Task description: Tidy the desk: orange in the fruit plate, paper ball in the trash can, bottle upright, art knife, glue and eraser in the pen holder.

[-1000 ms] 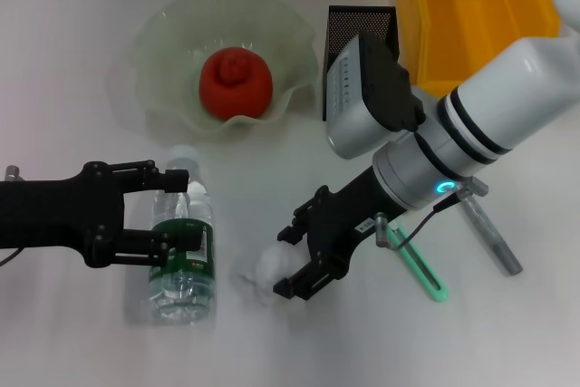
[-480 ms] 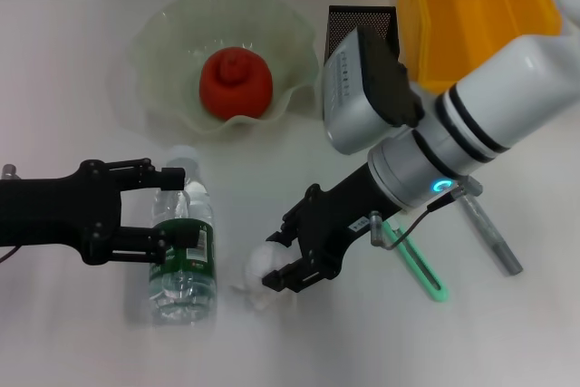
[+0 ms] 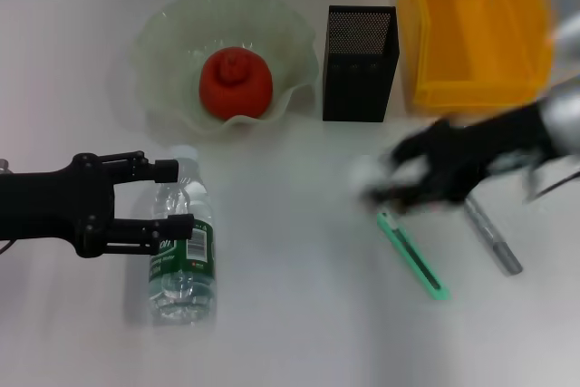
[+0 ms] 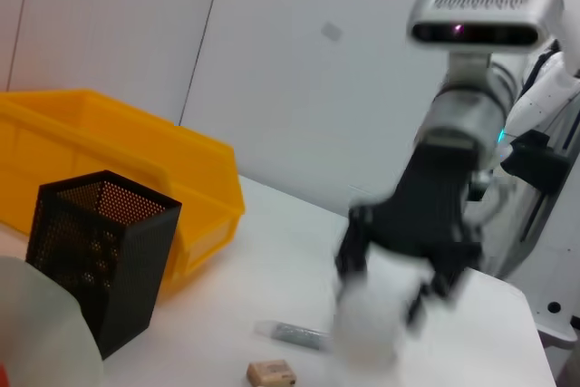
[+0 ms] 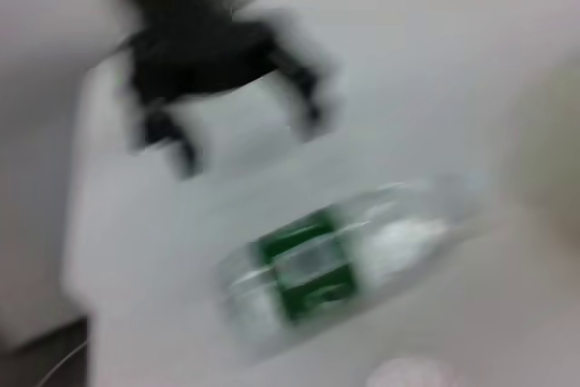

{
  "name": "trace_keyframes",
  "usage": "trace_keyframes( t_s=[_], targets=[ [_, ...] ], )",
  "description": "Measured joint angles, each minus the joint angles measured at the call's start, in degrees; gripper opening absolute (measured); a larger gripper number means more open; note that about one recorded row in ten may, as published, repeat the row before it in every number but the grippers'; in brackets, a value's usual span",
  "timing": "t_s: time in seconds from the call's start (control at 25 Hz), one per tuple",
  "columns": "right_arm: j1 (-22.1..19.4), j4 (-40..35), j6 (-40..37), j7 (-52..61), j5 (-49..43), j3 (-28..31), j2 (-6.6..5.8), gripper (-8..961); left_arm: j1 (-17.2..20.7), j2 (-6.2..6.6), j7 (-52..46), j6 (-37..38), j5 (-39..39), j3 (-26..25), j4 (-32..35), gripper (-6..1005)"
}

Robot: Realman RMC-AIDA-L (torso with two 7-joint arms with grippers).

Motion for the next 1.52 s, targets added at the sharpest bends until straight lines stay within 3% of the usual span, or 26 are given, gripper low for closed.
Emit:
trace_keyframes(
  t_s=[0.16,0.32,0.56,0.8,1.08,1.2,1.4,1.52],
  targets=[
    [-4.71,-7.15,0.99,0.24,1.88,15.92,0.11,492,-0.11,-0.04,-0.09,0.0,-0.08,-0.04,0.09,842],
    [-5.05,-2.77,9.28,-0.2,9.08,25.03,-0.02,493,-0.47,-0.19,-0.31,-0.27,-0.09,-0.26,0.06,842],
    [0.19,11.07,32.49,-2.45,11.37,24.39,-0.08,494,-1.19,-0.6,-0.51,-0.51,0.04,-0.73,-0.07,842],
    [3.81,17.01,37.72,-4.42,11.32,22.45,-0.45,495,-1.39,-0.62,-1.14,-0.55,0.06,-0.97,-0.11,842],
    [3.6,17.23,36.94,-4.4,11.51,22.74,-0.33,496,-1.8,-0.62,-1.6,-0.78,0.08,-1.76,-0.12,841],
    [2.83,17.2,34.7,-4.36,11.82,23.13,-0.53,685,-1.98,-0.62,-2.27,-1.31,0.1,-1.78,-0.11,841],
    [-0.87,14.86,25.98,-6.27,13.29,25.3,-0.33,849,-2.3,-0.58,-6.54,-3.31,0.12,-1.96,0.81,841],
    [-5.03,14.02,14.56,-11.65,17.7,26.41,-0.54,850,-2.62,-0.45,-11.57,-3.98,0.3,-2.34,2.16,841]
  ],
)
